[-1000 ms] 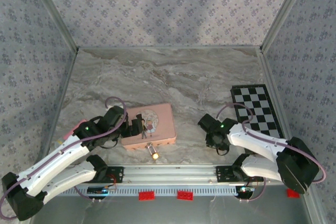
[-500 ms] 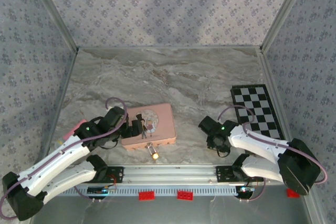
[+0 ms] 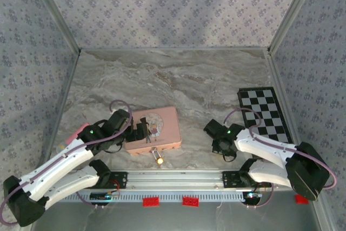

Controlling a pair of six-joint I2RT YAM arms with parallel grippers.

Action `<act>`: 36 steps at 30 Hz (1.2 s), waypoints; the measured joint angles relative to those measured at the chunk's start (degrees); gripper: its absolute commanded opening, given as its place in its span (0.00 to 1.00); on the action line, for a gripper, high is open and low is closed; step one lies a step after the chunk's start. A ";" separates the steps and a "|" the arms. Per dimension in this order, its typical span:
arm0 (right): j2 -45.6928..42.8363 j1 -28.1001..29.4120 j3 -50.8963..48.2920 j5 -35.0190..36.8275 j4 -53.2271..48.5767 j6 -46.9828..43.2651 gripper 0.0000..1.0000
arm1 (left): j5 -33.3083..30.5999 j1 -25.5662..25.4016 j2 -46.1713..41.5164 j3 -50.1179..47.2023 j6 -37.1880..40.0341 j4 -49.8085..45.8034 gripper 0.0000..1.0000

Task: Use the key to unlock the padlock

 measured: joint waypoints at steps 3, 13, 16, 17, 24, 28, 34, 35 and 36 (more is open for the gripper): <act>-0.48 0.00 0.00 0.50 -0.09 0.09 0.12 | 0.00 0.02 0.13 0.00 0.07 0.04 1.00; -2.97 0.00 -0.02 0.90 0.98 0.11 0.03 | -1.25 0.00 -0.39 0.00 0.22 -0.02 1.00; -6.03 -0.04 0.07 0.92 1.14 0.28 0.01 | -1.79 0.00 -0.76 0.00 0.55 -0.02 1.00; -7.39 -0.24 0.24 0.90 1.20 0.28 0.01 | -2.10 0.00 -0.76 0.00 0.72 0.04 1.00; -11.98 -3.23 4.55 -0.46 9.66 -0.35 0.00 | -2.29 0.02 -0.57 0.00 4.70 6.91 1.00; -9.70 -3.54 10.45 -1.27 16.52 -1.07 0.00 | -0.72 0.02 0.39 0.00 9.53 14.51 1.00; -5.31 -3.65 17.40 -3.50 28.22 -1.70 0.00 | 4.39 0.00 1.68 0.00 18.56 27.87 1.00; -4.66 -3.69 18.38 -3.76 29.70 -1.70 0.00 | 5.53 0.00 1.95 0.00 20.04 30.29 1.00; -4.11 -3.69 19.32 -4.04 31.04 -1.68 0.00 | 6.67 0.02 2.27 -0.07 21.46 32.92 1.00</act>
